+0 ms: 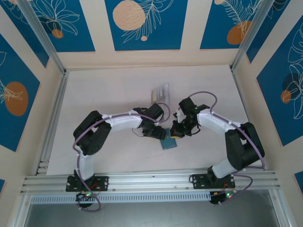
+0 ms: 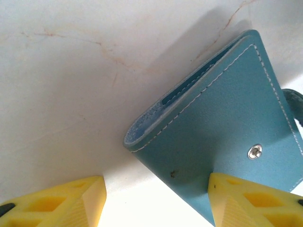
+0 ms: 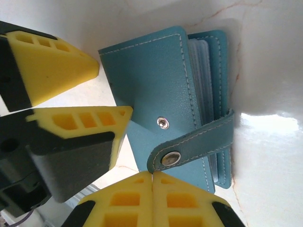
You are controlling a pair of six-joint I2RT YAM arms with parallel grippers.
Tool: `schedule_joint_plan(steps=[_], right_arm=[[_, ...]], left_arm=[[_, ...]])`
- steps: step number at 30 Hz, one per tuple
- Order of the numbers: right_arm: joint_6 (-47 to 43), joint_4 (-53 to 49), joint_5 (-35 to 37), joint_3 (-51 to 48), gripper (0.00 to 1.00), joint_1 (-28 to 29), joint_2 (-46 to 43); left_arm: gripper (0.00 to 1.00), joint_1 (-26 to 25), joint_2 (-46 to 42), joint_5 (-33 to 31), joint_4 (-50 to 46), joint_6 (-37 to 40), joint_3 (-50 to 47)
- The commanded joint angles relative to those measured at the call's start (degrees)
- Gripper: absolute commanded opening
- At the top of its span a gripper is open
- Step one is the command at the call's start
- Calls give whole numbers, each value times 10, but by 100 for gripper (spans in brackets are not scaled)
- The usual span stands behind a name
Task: Put the credit cards into the card holder
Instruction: Close the button on the card holder.
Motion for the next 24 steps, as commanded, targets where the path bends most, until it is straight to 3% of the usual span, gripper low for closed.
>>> schedule_joint_plan(steps=[1,11,15,20,24], right_arm=[[-12,0,-37,7,0,5,12],[-21,-7,-52,28,0,5,57],[-3,-29,31,38,0,16,18],[25,-88,163,55,14,29,-44],[34,-105,179,58,25,23,-52]], left_arm=[[60,1,23,8,30,13,-19],[60,1,18,13,49,7,-34],[60,1,21,16,53,7,-34],[59,1,22,15,52,10,-34],[59,1,20,16,55,9,-39]])
